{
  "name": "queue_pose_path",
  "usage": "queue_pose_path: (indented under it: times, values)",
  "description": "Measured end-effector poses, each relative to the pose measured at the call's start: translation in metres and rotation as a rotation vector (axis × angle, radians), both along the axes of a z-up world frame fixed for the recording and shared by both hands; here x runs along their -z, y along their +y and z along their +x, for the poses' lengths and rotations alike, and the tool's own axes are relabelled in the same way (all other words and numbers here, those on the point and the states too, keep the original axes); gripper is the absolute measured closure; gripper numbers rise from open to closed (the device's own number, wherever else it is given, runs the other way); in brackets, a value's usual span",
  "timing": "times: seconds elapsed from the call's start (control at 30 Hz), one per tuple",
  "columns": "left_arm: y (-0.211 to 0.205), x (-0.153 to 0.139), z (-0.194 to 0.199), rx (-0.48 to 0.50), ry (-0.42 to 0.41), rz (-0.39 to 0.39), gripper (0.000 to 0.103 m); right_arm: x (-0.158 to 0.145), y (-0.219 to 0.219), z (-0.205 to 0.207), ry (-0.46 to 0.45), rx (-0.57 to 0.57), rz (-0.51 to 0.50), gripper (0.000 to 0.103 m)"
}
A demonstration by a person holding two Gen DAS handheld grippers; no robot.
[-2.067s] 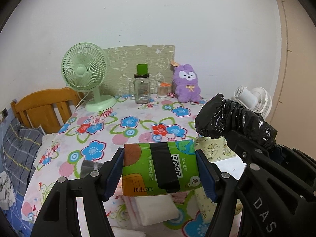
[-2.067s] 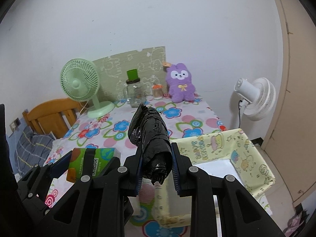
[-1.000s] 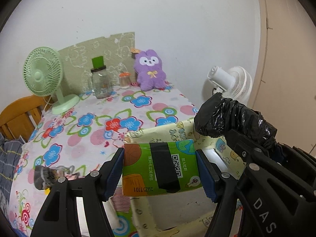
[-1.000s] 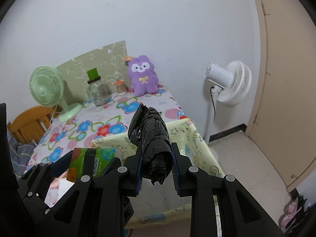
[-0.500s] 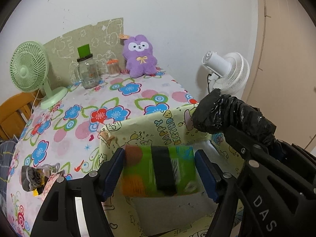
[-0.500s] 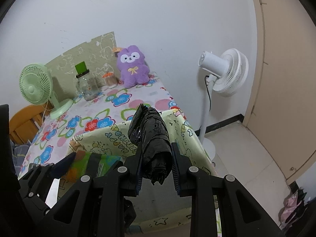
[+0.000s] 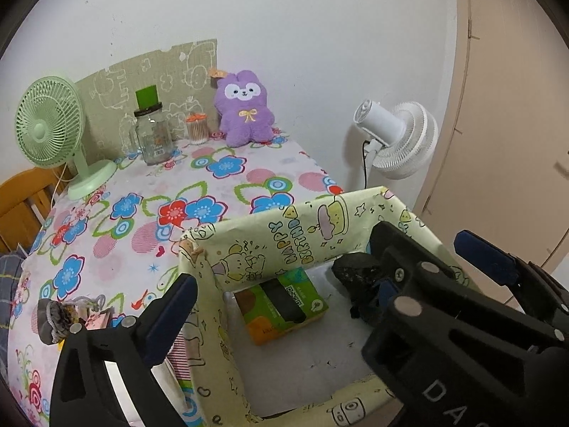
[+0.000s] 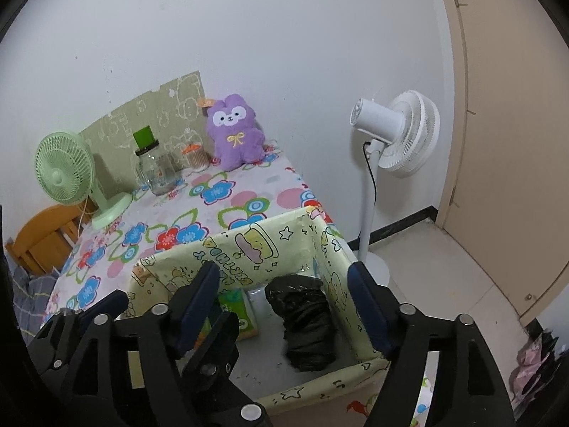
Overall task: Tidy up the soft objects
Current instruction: 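Open both grippers to drop the umbrella and tissue pack into the box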
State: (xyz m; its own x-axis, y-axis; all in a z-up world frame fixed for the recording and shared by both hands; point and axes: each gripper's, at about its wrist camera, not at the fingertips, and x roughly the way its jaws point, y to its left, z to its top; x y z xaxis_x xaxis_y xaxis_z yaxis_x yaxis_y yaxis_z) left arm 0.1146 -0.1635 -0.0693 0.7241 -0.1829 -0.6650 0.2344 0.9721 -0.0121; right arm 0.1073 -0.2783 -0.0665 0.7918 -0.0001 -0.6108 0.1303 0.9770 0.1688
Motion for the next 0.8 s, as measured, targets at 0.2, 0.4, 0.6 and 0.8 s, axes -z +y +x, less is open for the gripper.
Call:
queue_pose_path:
  times: [0.2,0.4,0.6,0.8]
  values:
    - [0.006,-0.01,-0.01,-0.006,-0.021,-0.004,0.0,-0.011,0.005,-0.01,-0.028,0.001,-0.007,0.016]
    - [0.016,-0.022,-0.024,-0.014,-0.057,-0.009,0.0,-0.024,0.014,-0.023,-0.057,-0.006,-0.015,0.013]
    - [0.028,-0.034,-0.039,-0.031,-0.09,-0.026,0.0,-0.037,0.025,-0.04,-0.099,-0.012,-0.024,0.005]
    - [0.042,-0.04,-0.053,-0.047,-0.11,-0.034,0.0,-0.046,0.037,-0.054,-0.122,-0.025,-0.037,0.001]
